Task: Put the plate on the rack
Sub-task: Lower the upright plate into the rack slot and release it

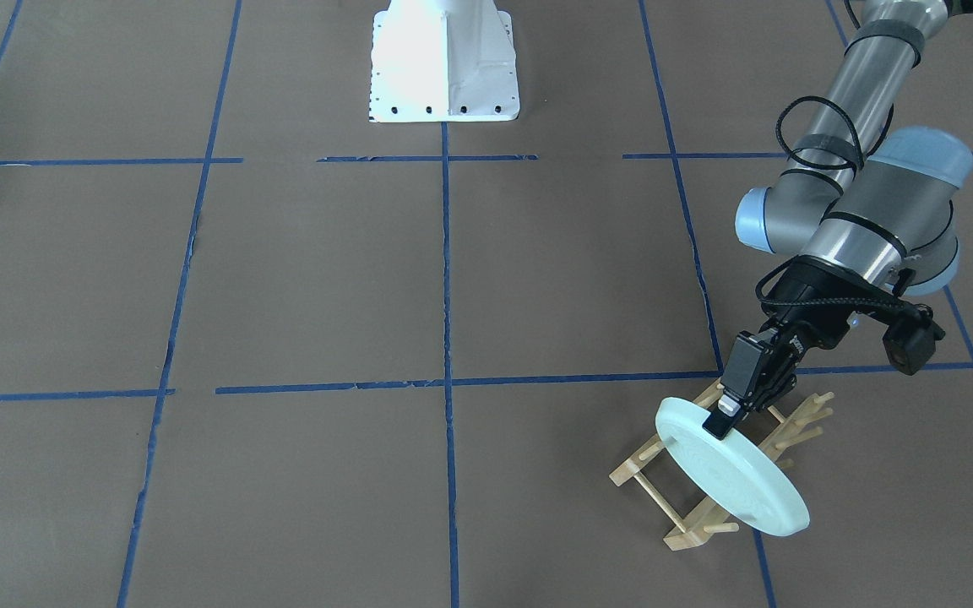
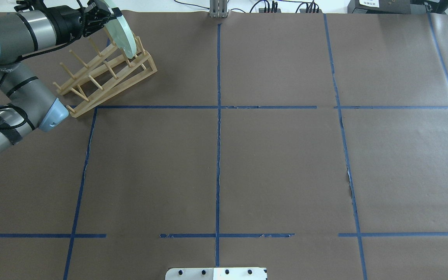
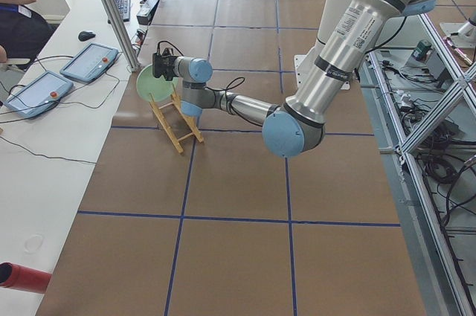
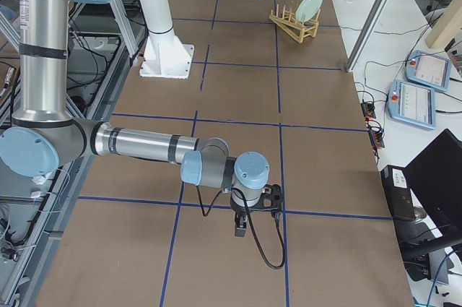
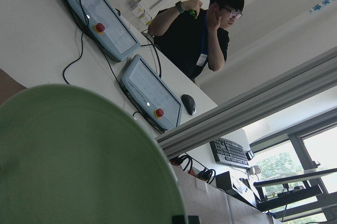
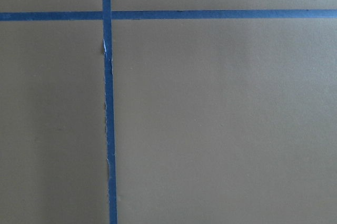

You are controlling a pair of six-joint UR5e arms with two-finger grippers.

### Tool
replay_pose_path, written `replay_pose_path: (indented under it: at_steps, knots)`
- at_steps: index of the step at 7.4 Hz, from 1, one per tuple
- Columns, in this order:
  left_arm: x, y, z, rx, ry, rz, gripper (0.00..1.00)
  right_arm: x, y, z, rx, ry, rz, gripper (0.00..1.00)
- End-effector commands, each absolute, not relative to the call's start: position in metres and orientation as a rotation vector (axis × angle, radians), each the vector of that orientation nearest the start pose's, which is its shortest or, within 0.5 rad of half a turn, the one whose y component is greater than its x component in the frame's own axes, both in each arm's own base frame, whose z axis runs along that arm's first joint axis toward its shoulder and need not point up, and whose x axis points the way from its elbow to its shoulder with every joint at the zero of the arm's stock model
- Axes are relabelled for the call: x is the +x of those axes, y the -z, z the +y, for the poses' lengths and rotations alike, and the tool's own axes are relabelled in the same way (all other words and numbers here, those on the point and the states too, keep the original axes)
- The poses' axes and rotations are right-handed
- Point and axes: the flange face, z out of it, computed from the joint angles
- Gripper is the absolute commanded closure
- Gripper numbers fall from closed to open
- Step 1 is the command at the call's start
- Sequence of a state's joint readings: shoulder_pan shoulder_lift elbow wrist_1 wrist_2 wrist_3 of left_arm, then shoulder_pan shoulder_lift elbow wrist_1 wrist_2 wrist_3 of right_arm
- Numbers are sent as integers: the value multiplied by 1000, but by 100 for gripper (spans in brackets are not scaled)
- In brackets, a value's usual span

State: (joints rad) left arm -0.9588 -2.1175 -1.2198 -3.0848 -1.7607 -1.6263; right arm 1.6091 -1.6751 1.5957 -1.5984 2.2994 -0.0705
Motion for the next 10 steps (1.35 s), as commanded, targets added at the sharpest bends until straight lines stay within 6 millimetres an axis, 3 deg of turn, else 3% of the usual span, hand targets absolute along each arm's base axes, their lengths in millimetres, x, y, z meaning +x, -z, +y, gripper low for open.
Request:
replay_pose_path:
  at_steps: [1,6,7,8,10]
  knots:
    - [305,-340,-631,624,592,1618,1,84,-701,-435,-63,-8,-732,0]
    - [301,-343,-632,637,582,1602,0,84,-701,-435,-63,-10,-732,0]
    - [296,-343,-635,710,523,1555,0,84,-701,-435,-64,-9,-732,0]
    - [279,-349,-639,729,511,1499,0,84,-701,-435,-63,-10,-732,0]
    - [235,-328,-636,699,359,1337,0,84,-701,-435,-64,-9,-732,0]
